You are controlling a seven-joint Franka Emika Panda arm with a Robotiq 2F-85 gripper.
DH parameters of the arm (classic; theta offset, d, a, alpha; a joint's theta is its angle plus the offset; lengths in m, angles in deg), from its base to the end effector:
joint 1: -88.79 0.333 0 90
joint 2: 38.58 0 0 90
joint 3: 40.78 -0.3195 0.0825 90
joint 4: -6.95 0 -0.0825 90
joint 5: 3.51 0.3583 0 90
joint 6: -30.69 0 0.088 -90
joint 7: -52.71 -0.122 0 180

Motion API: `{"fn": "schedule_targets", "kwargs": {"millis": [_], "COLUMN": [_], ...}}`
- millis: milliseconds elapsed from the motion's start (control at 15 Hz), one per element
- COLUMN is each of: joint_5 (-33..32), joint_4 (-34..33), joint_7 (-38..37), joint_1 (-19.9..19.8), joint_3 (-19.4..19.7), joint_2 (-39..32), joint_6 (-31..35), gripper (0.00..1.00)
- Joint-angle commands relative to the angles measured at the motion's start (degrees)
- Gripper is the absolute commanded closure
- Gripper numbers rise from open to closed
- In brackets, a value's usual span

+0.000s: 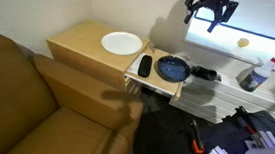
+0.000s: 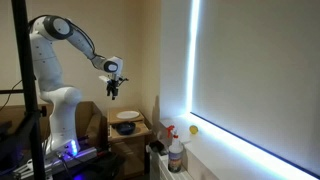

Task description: Put the spray bottle on the window sill

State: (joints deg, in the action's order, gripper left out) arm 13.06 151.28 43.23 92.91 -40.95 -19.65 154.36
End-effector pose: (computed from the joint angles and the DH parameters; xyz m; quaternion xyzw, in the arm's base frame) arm 0.3975 0.0449 0.3988 -0.9848 0.1265 0.0290 0.1156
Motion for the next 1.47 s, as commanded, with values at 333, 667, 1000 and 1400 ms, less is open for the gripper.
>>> {"fn": "schedule_targets", "kwargs": {"millis": [333, 667, 1000, 1400], "joint_5": [-2.4, -5.6, -8.9, -10.7], "joint_4": [1.1, 8.0, 7.8, 6.6], "joint_7": [-4.2, -5.6, -2.6, -4.0], "joint_1": [-4.0, -14.0, -26.3, -29.2], "joint_3": [0.2, 8.1, 19.2, 19.5], "joint_2": [-1.3, 5.0, 6.7, 4.6], "joint_6": [1.4, 1.6, 3.1, 6.2], "gripper": [0.0, 0.0, 0.0, 0.0]}}
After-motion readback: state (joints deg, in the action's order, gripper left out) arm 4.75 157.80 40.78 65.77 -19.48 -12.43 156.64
